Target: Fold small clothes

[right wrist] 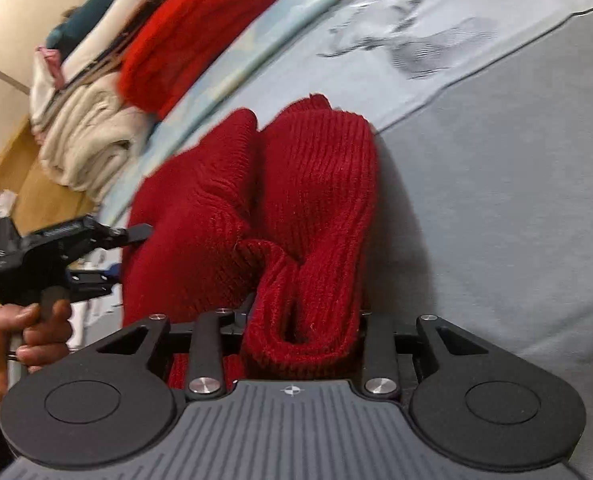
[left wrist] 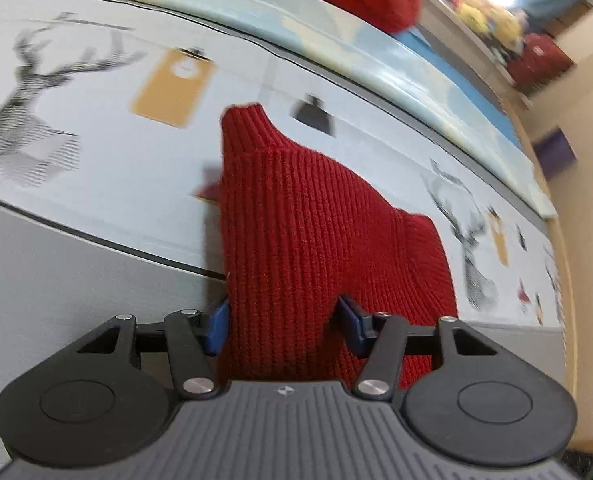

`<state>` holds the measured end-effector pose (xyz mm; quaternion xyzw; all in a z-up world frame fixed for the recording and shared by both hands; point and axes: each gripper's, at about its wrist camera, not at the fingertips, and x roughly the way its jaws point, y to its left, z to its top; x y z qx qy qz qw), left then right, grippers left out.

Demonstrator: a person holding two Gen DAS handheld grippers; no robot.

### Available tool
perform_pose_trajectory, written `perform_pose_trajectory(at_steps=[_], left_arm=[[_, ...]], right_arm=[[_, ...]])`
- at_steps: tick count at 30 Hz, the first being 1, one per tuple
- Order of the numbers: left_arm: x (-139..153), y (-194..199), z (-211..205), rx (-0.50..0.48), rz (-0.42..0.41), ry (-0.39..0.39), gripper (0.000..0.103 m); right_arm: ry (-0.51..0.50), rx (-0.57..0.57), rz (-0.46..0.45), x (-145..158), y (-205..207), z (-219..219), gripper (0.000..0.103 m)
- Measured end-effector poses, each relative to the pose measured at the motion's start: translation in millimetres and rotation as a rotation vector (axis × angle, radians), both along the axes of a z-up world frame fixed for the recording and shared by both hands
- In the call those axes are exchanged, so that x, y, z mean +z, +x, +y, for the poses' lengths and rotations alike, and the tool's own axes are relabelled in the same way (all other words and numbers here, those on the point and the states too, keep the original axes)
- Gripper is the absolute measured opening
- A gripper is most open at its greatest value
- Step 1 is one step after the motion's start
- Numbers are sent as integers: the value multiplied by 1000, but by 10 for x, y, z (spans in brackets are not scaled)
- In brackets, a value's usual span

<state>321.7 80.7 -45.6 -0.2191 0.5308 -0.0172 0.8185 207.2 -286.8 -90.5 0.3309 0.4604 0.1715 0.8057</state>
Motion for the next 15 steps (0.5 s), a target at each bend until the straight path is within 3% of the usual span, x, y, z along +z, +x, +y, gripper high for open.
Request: perform_pose_trajectory(at_steps=[2, 5, 10, 13, 15], left_arm=[[87, -31, 64, 30, -30, 58, 62], [319, -100, 52, -7, -112, 139, 63], [627, -327, -170, -203, -194, 148, 62], [576, -514, -391, -385, -158, 212, 60], [328, -577, -535, -486, -57, 294, 59]], right_arm=[[-16, 39, -12, 28, 12, 109, 35], [-66, 55, -10, 58, 14, 182, 36], [-92, 36, 0, 63, -26, 152, 36], [-110, 36, 2, 60, -52, 173, 36], [-108, 26, 15, 48, -50, 164, 36]])
